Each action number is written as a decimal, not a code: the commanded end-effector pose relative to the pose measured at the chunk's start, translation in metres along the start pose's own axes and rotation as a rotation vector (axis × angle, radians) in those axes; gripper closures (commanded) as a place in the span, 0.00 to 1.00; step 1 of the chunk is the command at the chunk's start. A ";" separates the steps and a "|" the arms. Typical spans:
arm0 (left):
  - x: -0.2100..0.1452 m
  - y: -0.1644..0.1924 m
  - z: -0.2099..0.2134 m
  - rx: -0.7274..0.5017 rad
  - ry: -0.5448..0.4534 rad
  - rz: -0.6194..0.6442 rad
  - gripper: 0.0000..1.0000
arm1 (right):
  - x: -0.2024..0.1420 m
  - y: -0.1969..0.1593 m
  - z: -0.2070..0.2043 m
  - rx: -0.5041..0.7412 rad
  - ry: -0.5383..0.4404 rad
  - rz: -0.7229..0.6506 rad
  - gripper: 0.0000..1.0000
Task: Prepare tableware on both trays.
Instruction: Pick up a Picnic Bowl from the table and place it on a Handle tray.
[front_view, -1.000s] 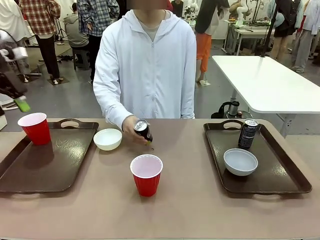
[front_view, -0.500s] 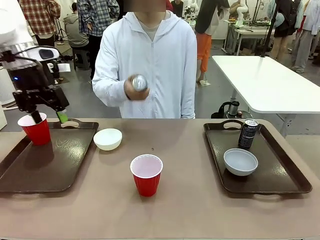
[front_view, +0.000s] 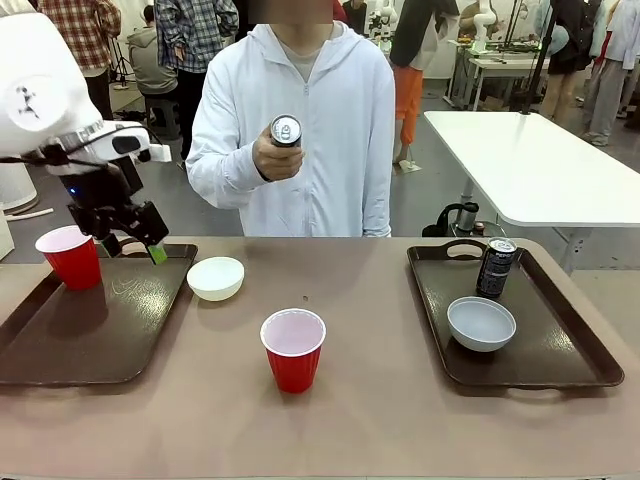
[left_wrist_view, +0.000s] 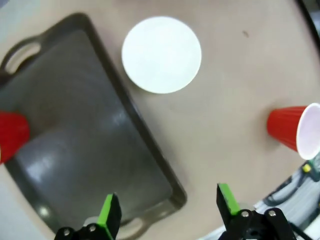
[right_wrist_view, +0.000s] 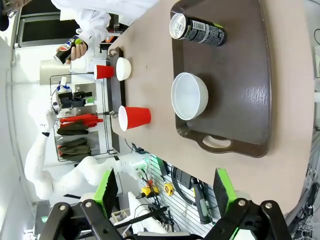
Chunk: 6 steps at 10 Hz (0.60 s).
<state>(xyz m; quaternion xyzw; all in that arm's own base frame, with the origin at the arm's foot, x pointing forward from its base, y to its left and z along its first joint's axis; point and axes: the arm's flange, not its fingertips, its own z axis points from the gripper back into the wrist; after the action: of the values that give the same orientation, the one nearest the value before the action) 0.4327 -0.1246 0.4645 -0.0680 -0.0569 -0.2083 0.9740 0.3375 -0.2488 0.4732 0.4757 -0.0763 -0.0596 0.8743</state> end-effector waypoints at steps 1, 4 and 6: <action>-0.009 0.008 -0.008 -0.035 -0.024 -0.116 0.00 | 0.000 -0.001 0.001 0.014 -0.001 0.009 0.00; -0.140 0.002 0.074 0.025 0.004 -0.219 0.00 | 0.000 -0.001 0.001 0.014 -0.001 0.009 0.00; -0.161 0.003 0.080 -0.010 0.002 -0.210 0.00 | 0.000 -0.001 0.001 0.014 -0.001 0.009 0.00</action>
<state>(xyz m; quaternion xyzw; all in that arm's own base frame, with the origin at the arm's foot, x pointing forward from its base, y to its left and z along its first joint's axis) 0.2878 -0.0500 0.5184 -0.0662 -0.0562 -0.3053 0.9483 0.3370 -0.2496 0.4727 0.4756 -0.0756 -0.0608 0.8743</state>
